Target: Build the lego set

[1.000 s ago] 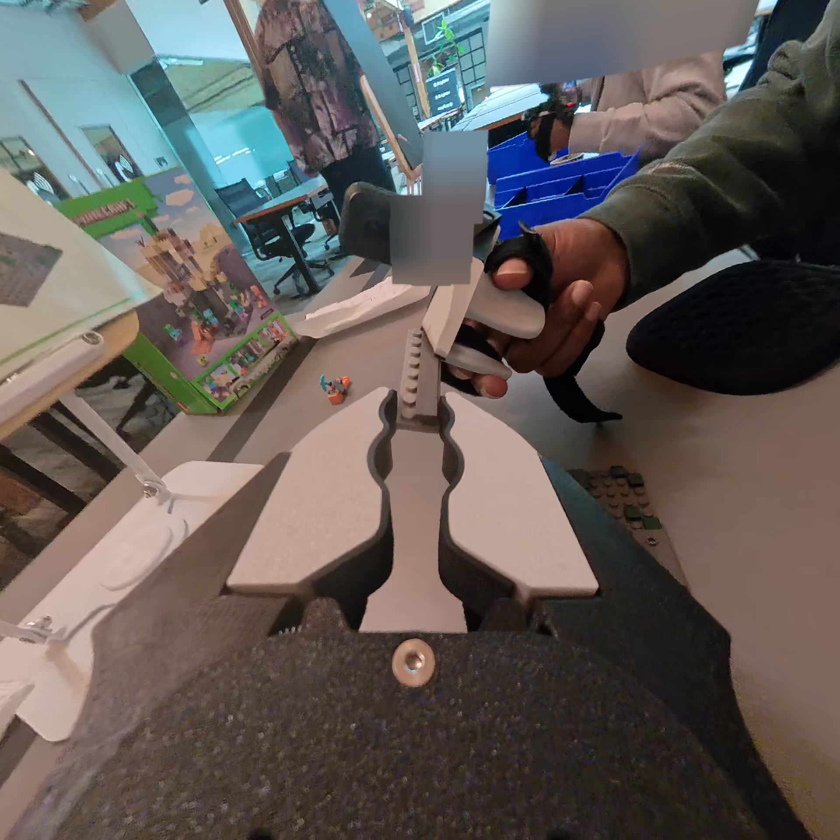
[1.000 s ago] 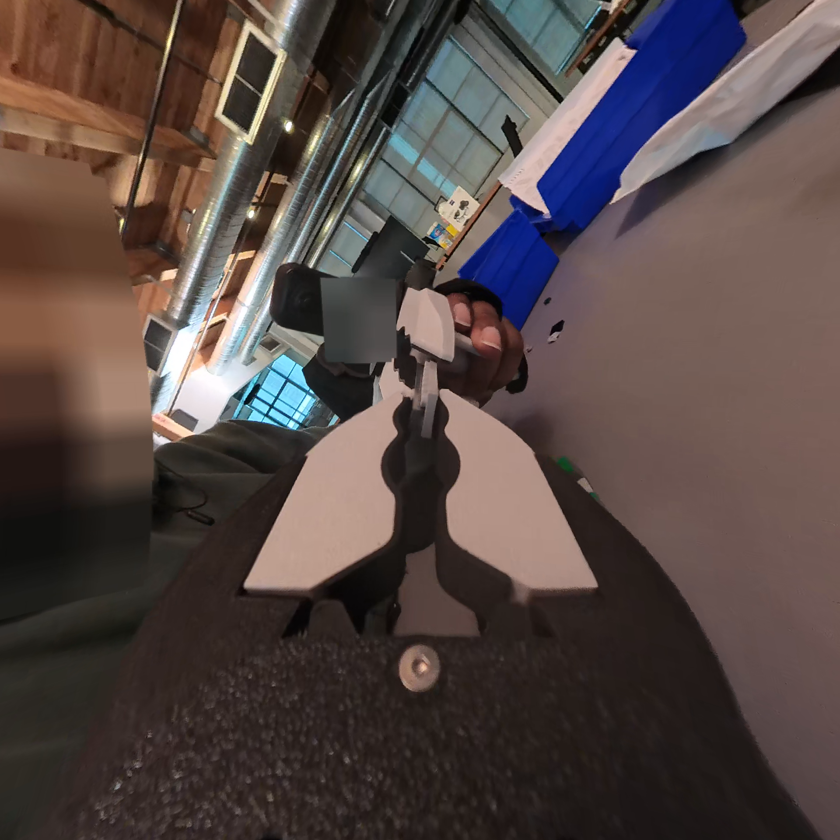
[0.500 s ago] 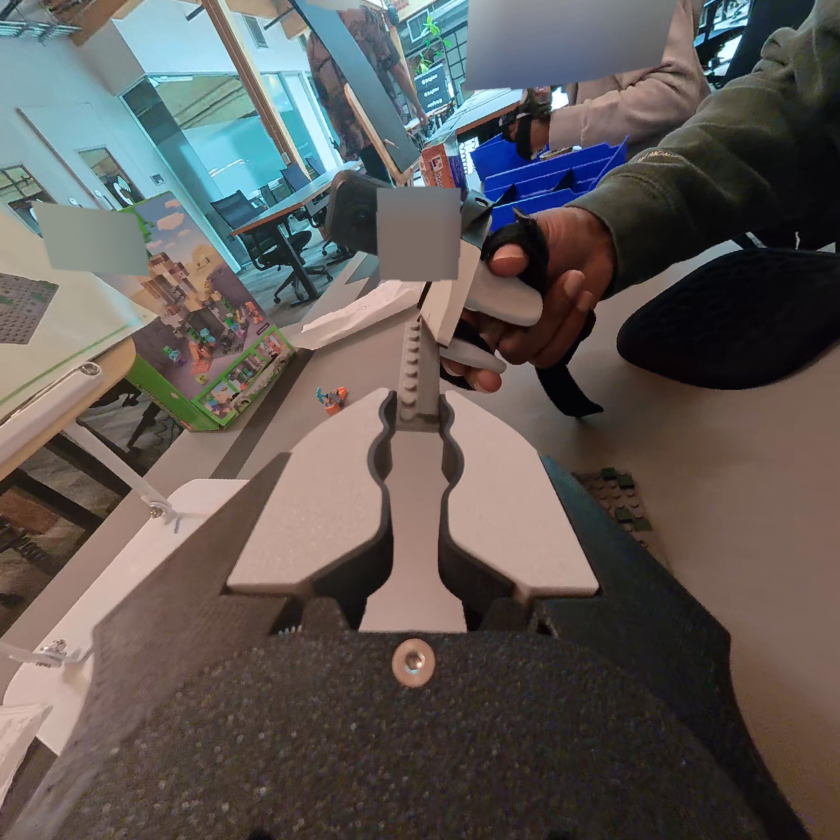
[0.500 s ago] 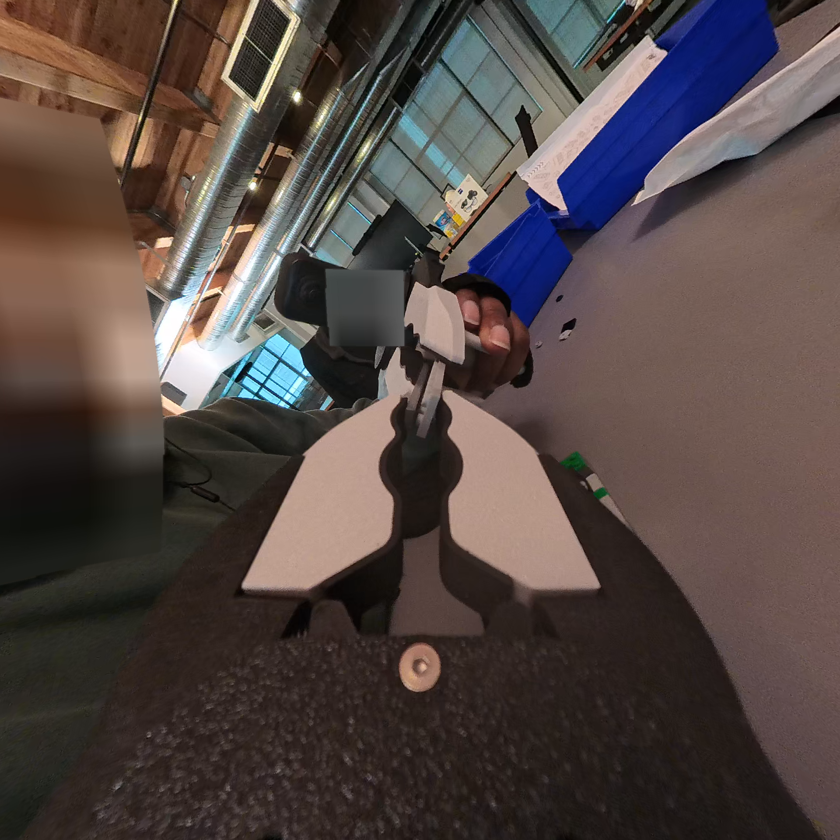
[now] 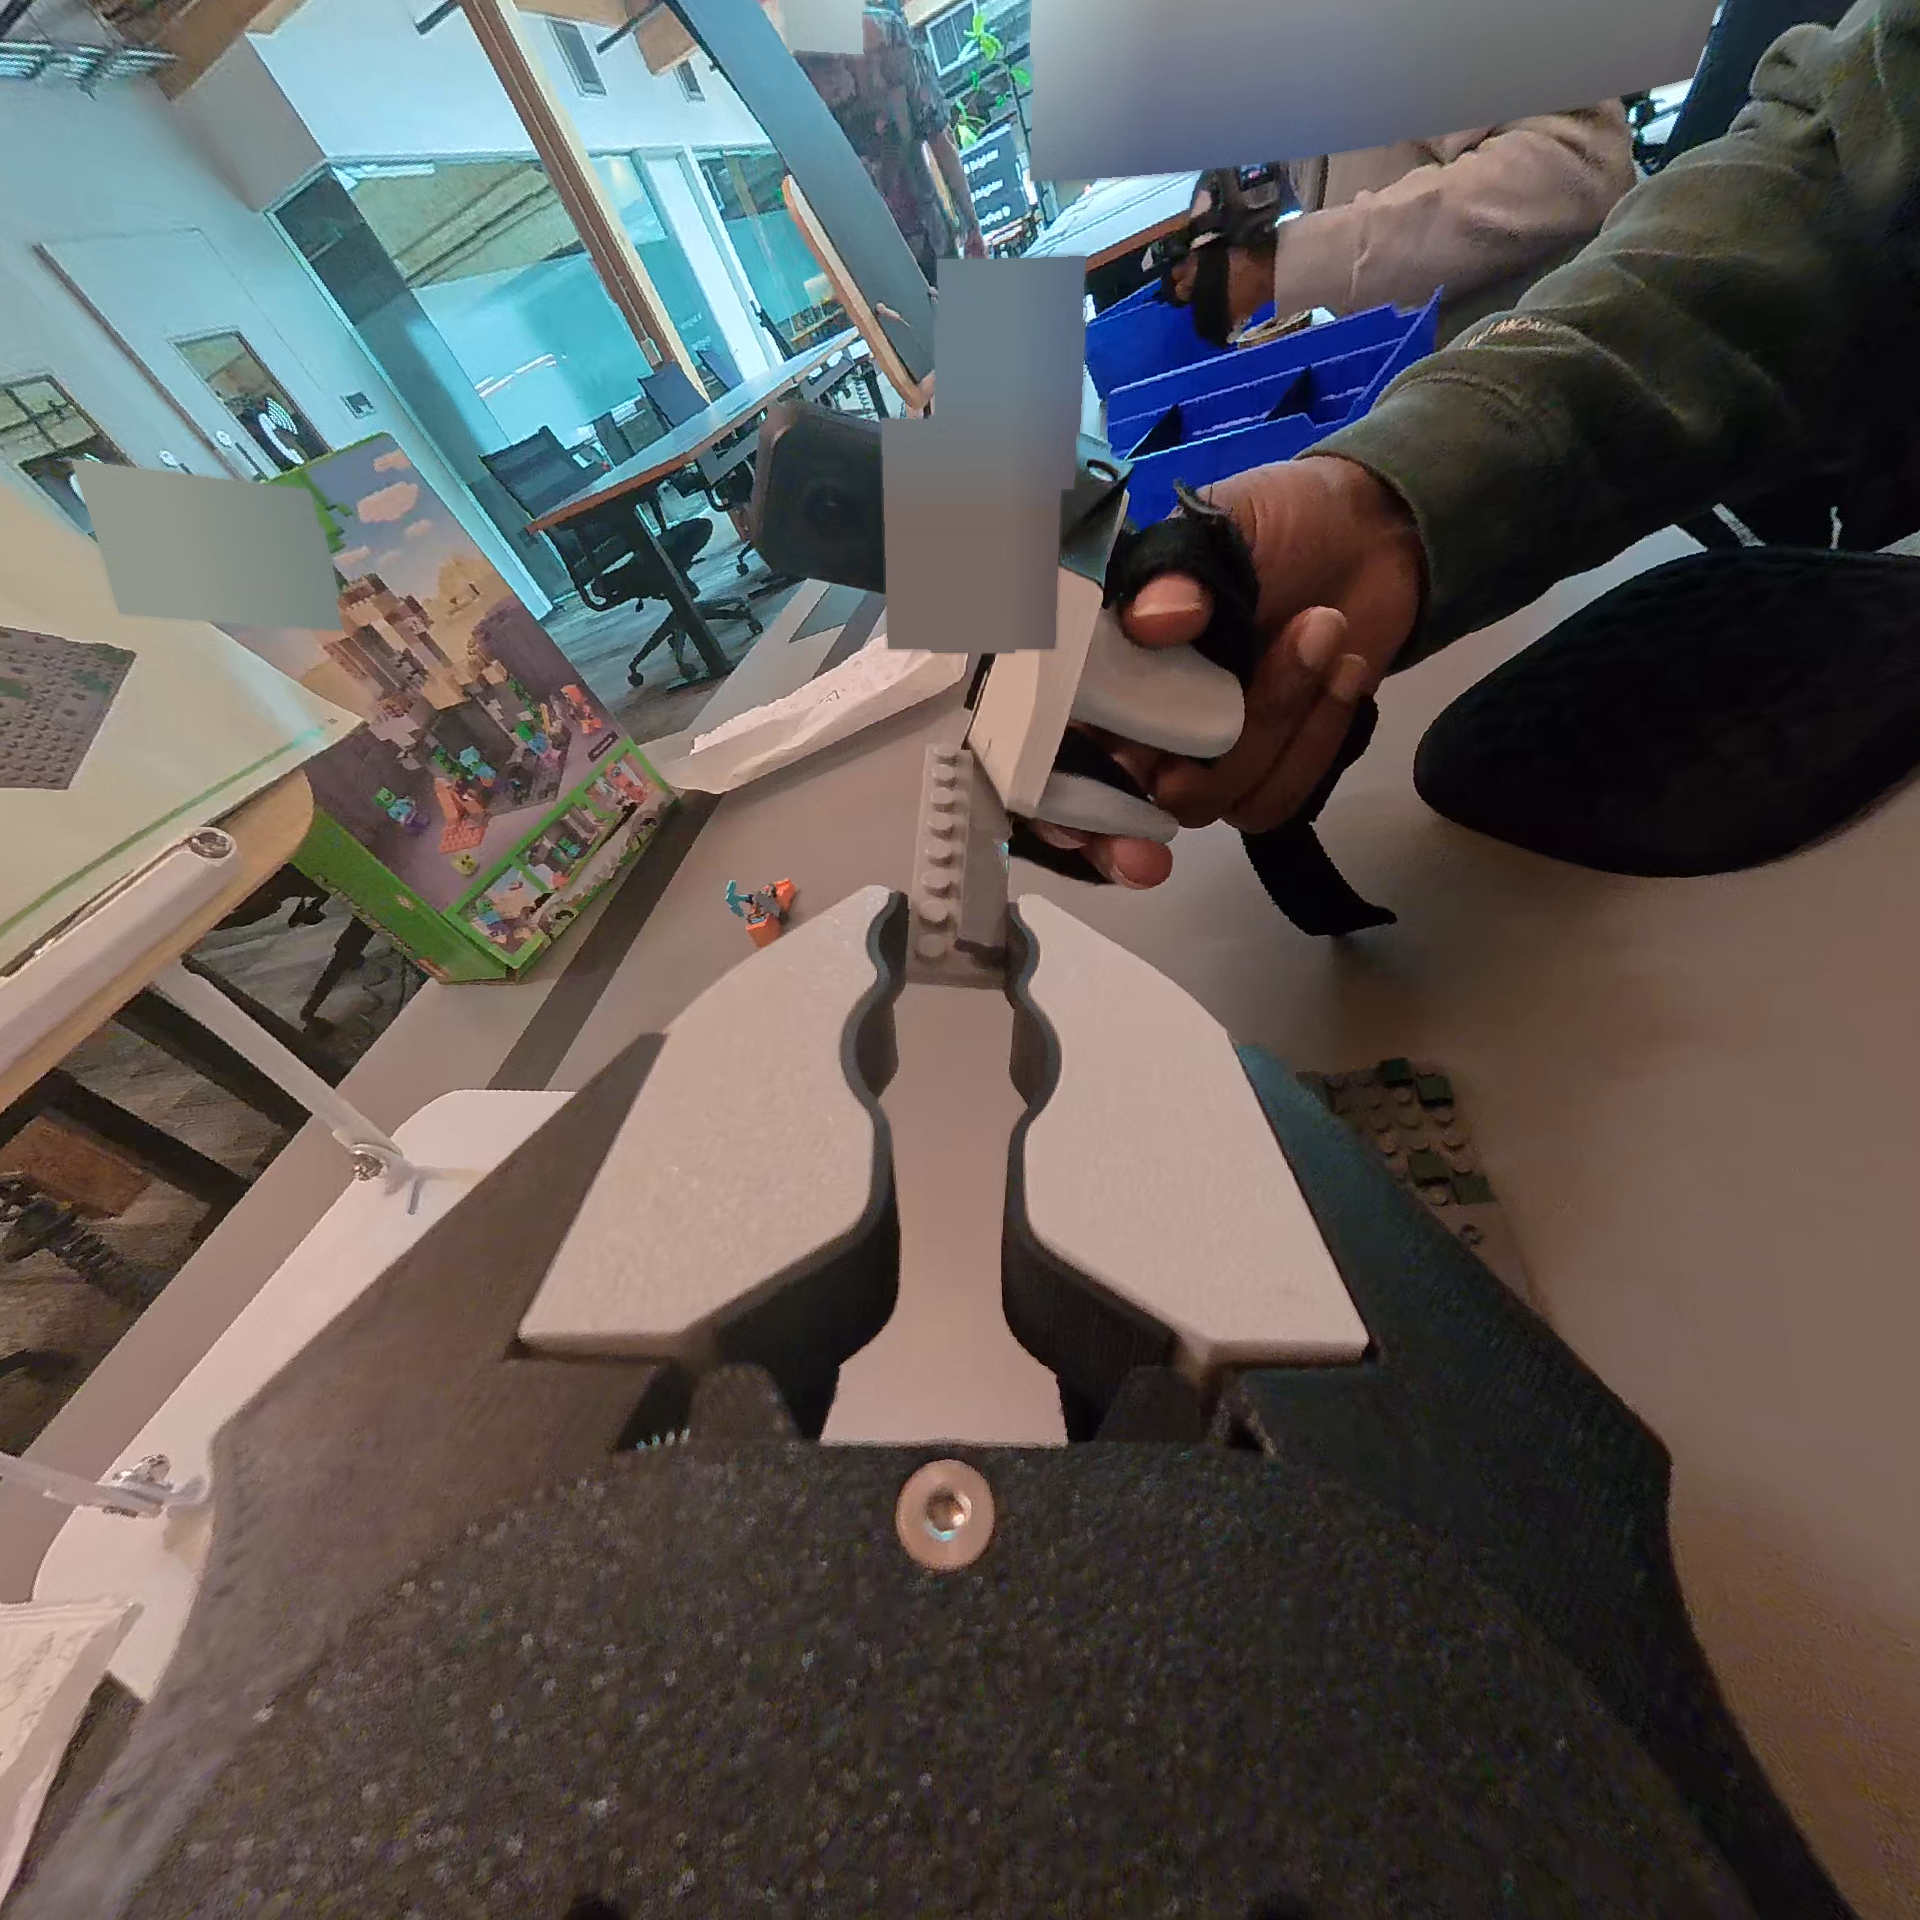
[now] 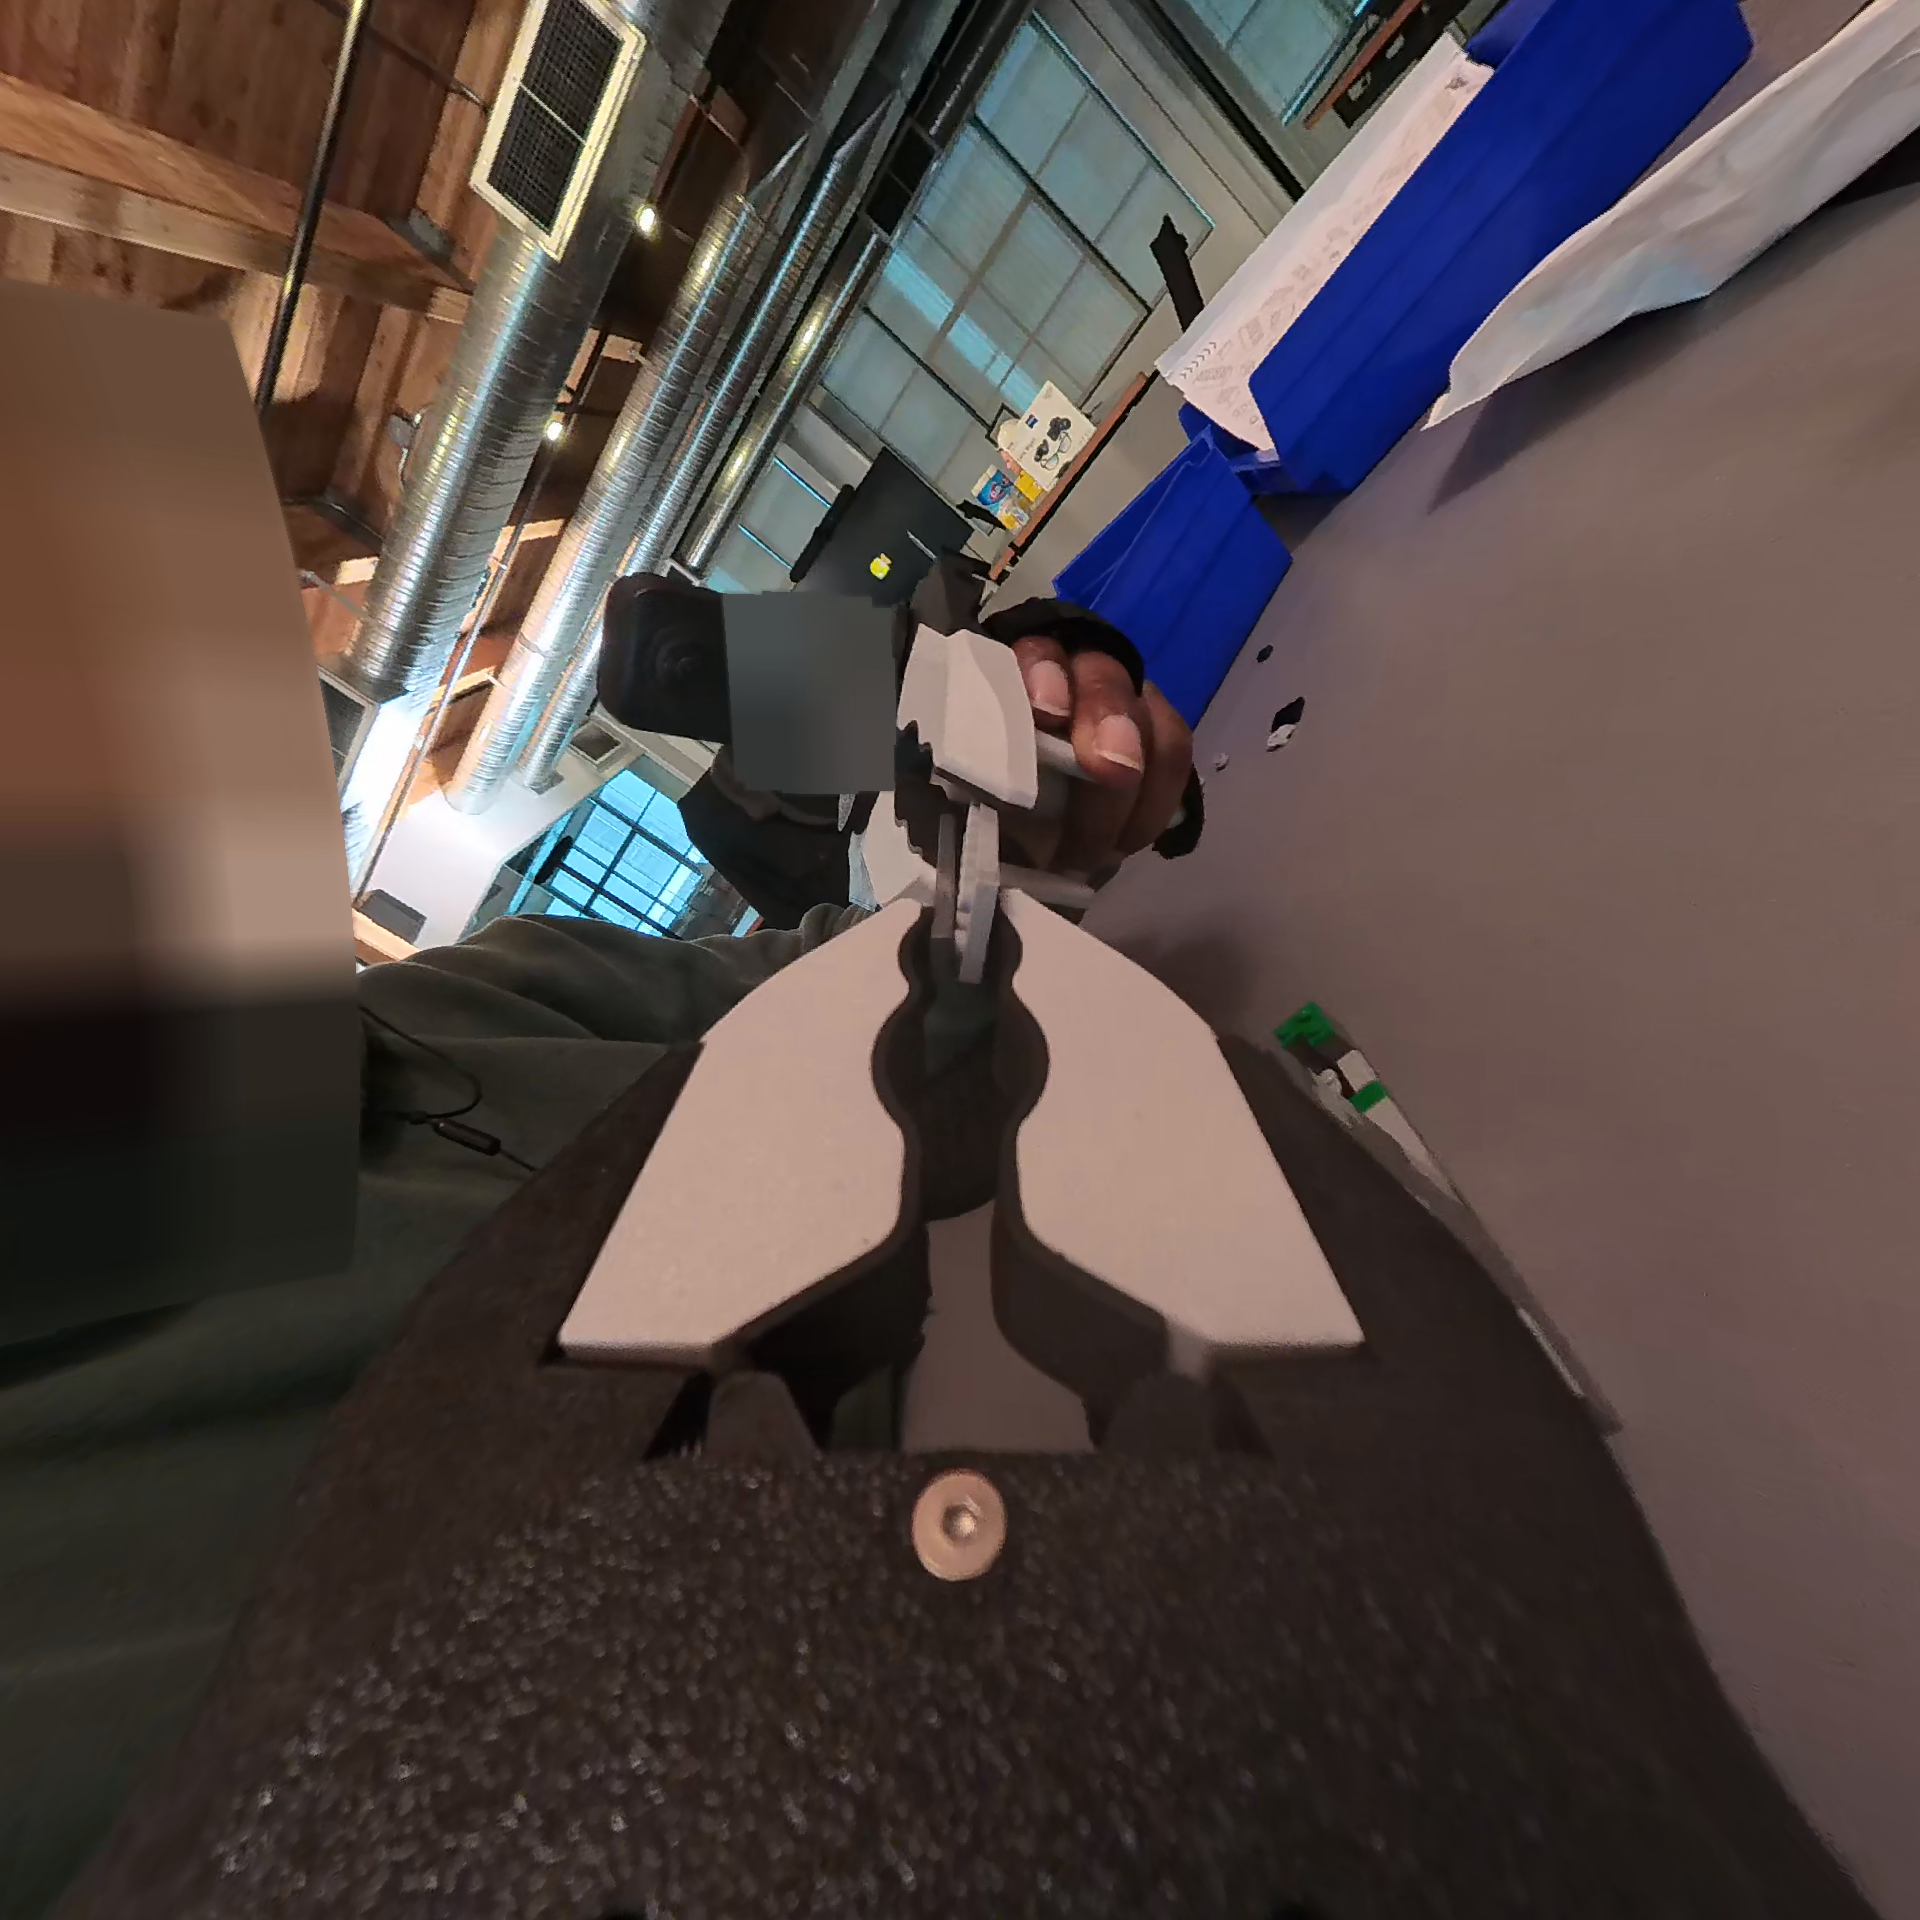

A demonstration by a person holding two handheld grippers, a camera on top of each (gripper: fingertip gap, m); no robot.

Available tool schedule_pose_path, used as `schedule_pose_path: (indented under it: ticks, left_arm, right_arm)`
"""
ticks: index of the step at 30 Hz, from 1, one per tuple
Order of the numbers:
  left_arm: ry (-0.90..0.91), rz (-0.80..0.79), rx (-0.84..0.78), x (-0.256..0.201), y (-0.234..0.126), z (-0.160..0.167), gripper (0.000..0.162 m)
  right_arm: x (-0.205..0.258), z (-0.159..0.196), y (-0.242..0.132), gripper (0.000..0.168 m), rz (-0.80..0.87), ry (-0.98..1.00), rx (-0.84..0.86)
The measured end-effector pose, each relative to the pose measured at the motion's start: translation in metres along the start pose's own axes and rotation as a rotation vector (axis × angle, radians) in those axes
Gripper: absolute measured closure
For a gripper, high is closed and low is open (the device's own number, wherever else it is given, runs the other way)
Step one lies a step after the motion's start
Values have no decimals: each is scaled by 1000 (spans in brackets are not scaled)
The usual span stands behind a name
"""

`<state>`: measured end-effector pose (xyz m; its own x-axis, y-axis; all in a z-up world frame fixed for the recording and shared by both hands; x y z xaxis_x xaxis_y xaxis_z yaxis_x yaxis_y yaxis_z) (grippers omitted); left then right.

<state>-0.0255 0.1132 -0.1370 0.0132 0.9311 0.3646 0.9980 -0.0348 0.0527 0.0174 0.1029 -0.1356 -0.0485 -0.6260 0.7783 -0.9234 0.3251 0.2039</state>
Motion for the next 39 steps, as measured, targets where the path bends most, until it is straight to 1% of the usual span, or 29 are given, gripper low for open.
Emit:
schedule_pose_path:
  ticks: [4,7,10,11,13,16,18,21,26,30,32,35,37,38,39]
  left_arm:
    - [-8,3,-7,0,0,0,144]
    - [-79,14,-2,1,0,3,143]
    - [-254,31,-51,5,-2,0,133]
    - [-337,43,-63,6,-3,0,130]
    - [-457,59,-113,8,-2,-5,129]
    - [-527,64,-143,8,1,-10,136]
    - [-538,64,-143,7,1,-11,146]
    - [-577,62,-132,8,0,-10,149]
    - [-703,86,-147,6,1,-7,154]
    - [-720,103,-142,3,1,-6,156]
    - [-692,111,-130,0,0,-5,156]
    - [-658,122,-123,-2,-1,-6,155]
    - [-620,122,-117,-2,-2,-6,155]
    - [-611,126,-121,-2,-3,-8,155]
    - [-604,139,-121,-3,-4,-9,155]
  right_arm:
    - [0,1,0,161,24,-23,-3]
    - [-1,1,0,161,30,-55,-16]
    - [-1,-3,-3,161,29,-94,-55]
    - [-1,-5,-5,161,31,-134,-67]
    - [3,-7,-7,161,31,-240,-73]
    - [9,-7,-5,161,41,-397,-73]
    - [10,-7,-3,161,39,-455,-73]
    - [8,-7,-1,161,39,-491,-73]
    - [5,-6,-2,161,46,-580,-42]
    - [4,-4,-4,160,43,-628,-16]
    - [3,-3,-4,160,39,-658,5]
    - [4,-1,-4,158,48,-757,52]
    - [5,0,-4,153,59,-815,90]
    - [6,0,-3,153,63,-839,103]
    - [7,0,-2,158,66,-860,109]
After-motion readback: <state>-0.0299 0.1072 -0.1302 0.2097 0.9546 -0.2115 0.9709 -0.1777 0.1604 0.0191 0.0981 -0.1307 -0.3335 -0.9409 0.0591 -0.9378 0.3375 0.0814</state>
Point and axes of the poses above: each gripper's, where its closed fingertips meet, y out along the fingers, z out of its underside, x = y × z across the jaws, the point moved 2 cm from there along -y, back along the fingers, and after that the axes turned 12 degrees about -x, right-handed, at the moved point
